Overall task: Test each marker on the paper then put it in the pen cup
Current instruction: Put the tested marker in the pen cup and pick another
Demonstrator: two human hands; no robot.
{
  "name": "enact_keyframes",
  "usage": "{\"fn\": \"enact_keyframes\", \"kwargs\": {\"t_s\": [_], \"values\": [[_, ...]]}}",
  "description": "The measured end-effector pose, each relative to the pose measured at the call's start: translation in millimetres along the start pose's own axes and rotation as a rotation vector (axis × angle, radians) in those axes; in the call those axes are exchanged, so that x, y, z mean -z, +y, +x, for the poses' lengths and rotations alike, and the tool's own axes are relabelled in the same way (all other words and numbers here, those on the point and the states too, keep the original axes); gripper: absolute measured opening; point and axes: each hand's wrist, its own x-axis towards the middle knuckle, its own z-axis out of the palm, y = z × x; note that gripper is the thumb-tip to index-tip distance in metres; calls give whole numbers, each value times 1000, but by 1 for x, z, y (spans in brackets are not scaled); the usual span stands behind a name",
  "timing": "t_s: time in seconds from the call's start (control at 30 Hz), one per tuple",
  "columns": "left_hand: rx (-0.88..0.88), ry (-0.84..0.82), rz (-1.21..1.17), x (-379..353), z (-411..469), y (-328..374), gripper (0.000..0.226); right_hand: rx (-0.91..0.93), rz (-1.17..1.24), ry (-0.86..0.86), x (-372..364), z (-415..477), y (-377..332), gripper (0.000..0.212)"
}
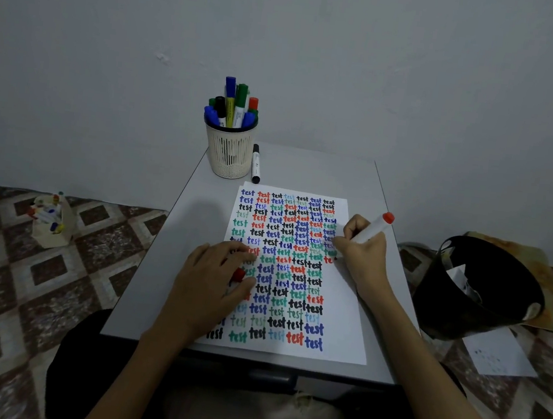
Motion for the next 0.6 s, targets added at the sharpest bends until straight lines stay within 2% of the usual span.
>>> {"fn": "enact_keyframes", "kwargs": {"t_s": [0.1,0.33,0.5,0.6], "values": [[1,6,-8,0,0,0,46,6,-4,-20,0,0,0,31],[-1,26,-4,3,0,3,47,-5,-14,-36,0,-1,-1,37],[-2,31,-9,4,0,3,46,6,36,39,2,-1,0,37],[0,31,-5,4,0,3,46,15,-26,40,0,-1,2,36]]}}
